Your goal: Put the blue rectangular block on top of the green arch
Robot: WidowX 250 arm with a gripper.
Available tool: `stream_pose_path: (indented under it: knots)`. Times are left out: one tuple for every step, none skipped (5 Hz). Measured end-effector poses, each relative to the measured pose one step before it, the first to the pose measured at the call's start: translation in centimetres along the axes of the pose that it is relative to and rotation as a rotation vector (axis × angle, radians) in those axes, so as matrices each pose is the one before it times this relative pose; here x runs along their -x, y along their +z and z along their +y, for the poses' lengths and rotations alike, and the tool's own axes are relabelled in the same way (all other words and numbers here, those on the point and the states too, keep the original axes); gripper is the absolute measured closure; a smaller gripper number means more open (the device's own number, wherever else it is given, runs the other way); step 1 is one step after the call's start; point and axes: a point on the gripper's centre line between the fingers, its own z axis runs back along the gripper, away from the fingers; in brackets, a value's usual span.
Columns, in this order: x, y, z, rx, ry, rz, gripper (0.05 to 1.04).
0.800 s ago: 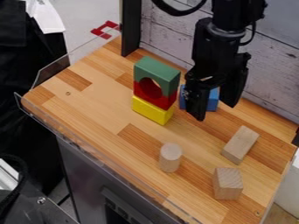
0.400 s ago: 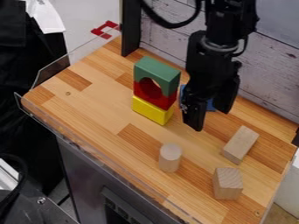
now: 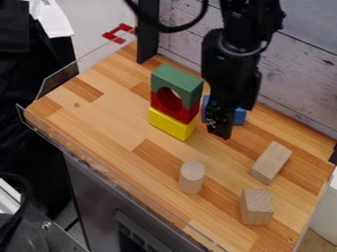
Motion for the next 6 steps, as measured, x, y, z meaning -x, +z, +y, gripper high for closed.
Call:
stream_pose_path:
  knots:
    - [-0.177,0.201,-0.811,0.0637,0.0821,-0.0516,0.083]
    - [-0.010,-0.450,-0.905,0.0402,0.0630,-0.0173,0.083]
    - [-0.251,-0.547,-0.453,0.0223,0.0767,-0.0227,0.083]
    - [0.046,-1.224,-0.379,0.0001,0.0929,-0.0239,0.083]
    - [0.264,-0.938,-0.542,0.0001,0.0913,-0.0161,0.083]
    - [-0.323,-0.518,-0.300,0.0108,0.0772,-0.0198,0.083]
